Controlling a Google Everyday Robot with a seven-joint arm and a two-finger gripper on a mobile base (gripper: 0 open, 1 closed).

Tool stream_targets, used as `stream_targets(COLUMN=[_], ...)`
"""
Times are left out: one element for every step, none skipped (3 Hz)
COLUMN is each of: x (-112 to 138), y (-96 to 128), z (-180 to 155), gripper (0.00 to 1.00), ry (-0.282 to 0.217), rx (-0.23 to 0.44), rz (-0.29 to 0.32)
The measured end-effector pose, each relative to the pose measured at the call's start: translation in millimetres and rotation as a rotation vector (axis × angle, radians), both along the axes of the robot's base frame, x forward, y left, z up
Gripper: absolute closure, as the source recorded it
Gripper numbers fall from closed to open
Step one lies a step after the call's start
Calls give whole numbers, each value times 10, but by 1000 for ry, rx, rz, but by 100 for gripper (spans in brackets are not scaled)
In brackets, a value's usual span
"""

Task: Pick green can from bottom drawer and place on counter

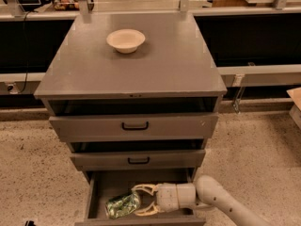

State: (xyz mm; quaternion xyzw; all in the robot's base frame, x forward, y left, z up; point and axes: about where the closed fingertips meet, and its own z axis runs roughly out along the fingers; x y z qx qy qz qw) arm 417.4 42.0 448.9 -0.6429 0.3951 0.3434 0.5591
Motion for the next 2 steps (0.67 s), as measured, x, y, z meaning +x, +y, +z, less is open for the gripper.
stream_targets(x=[-154, -325], y=[-226, -567], z=[600, 1368], gripper=[100, 100], ry=[-72, -162], rx=[20, 80], rz=[30, 6])
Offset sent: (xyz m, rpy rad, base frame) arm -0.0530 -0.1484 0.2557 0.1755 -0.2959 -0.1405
